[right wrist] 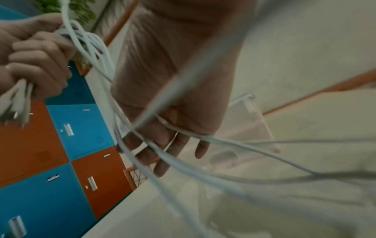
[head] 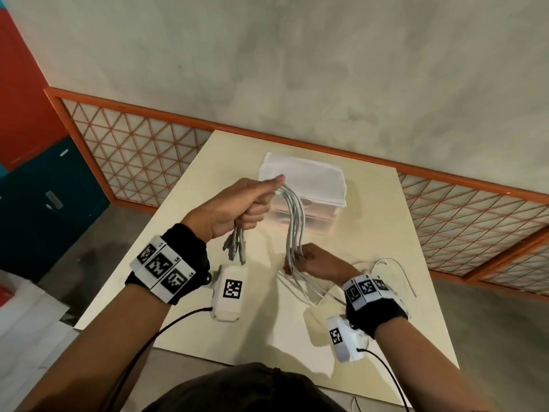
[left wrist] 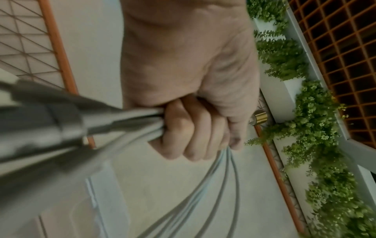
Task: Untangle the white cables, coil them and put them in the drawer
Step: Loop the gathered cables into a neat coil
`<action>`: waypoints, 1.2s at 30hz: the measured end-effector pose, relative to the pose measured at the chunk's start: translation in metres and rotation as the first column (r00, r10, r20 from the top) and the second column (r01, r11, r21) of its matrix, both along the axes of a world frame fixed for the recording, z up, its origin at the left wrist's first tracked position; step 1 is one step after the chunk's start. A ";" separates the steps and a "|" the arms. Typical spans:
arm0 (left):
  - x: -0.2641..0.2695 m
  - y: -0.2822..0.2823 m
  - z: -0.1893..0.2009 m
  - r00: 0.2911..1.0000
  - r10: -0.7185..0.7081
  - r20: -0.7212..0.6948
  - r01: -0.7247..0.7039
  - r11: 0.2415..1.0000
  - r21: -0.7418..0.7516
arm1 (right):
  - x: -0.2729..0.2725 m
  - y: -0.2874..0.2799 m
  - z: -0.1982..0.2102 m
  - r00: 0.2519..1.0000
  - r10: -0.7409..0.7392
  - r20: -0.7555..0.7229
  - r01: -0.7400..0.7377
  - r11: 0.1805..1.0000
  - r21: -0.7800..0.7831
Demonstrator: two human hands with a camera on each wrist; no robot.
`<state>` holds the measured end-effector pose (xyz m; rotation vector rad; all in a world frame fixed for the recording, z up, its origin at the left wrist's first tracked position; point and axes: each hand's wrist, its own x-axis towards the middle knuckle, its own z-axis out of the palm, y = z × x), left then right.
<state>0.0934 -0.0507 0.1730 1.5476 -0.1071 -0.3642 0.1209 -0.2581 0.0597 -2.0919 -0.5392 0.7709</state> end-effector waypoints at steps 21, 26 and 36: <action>0.018 -0.001 -0.064 0.829 0.503 -0.246 -0.560 0.746 -0.361 | -0.003 -0.041 0.016 0.993 -0.103 0.065 0.118 0.949 -0.291; 0.002 -0.042 -0.070 0.991 0.123 -0.054 -0.133 0.960 -0.246 | -0.003 -0.010 0.058 0.976 0.114 0.186 -0.038 0.928 -0.372; -0.007 -0.053 -0.078 0.995 0.036 0.094 -0.055 0.977 0.207 | 0.004 -0.011 0.078 0.961 0.142 0.237 -0.090 0.972 -0.217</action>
